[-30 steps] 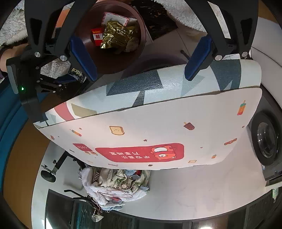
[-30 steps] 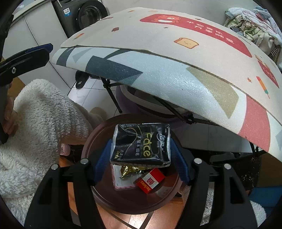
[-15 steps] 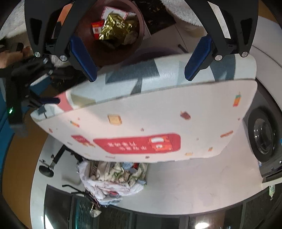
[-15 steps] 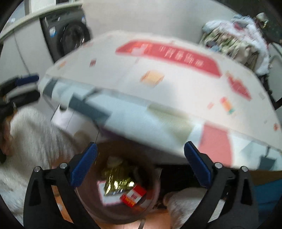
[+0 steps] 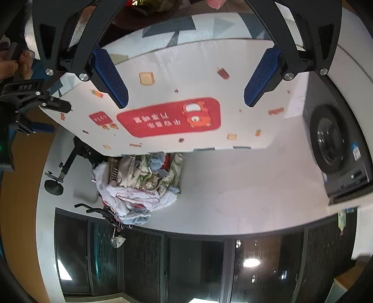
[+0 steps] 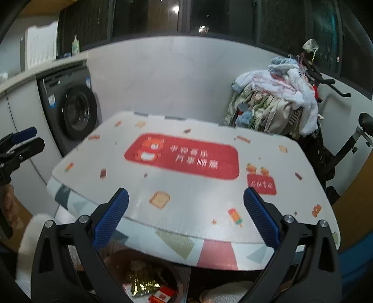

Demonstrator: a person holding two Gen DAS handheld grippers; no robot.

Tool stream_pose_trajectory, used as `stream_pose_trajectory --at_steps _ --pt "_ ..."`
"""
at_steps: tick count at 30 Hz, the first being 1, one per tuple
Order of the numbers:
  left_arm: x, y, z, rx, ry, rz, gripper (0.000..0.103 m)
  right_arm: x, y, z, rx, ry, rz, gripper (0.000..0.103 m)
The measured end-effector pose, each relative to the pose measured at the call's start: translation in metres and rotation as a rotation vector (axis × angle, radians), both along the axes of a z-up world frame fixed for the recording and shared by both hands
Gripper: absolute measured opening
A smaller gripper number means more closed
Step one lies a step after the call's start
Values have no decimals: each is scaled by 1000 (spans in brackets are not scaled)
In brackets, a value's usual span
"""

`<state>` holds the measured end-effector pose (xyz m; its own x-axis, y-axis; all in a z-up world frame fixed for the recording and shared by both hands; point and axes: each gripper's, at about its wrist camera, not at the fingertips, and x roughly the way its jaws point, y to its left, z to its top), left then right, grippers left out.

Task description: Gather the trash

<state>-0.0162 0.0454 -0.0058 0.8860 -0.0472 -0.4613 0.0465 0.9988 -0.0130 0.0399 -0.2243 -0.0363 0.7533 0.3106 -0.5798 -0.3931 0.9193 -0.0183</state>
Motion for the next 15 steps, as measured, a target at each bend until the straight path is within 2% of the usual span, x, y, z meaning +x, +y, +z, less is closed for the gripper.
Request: stream_pose_trajectory --at_steps 3,8,15 --pt "-2 -8 15 33 -20 6 97 -4 -2 13 4 -26 -10 97" --pt "-4 -20 24 67 -40 0 97 -10 -5 26 28 -47 -18 97" --pt "-3 -24 26 58 -28 15 97 -13 -6 30 35 -51 -23 97"
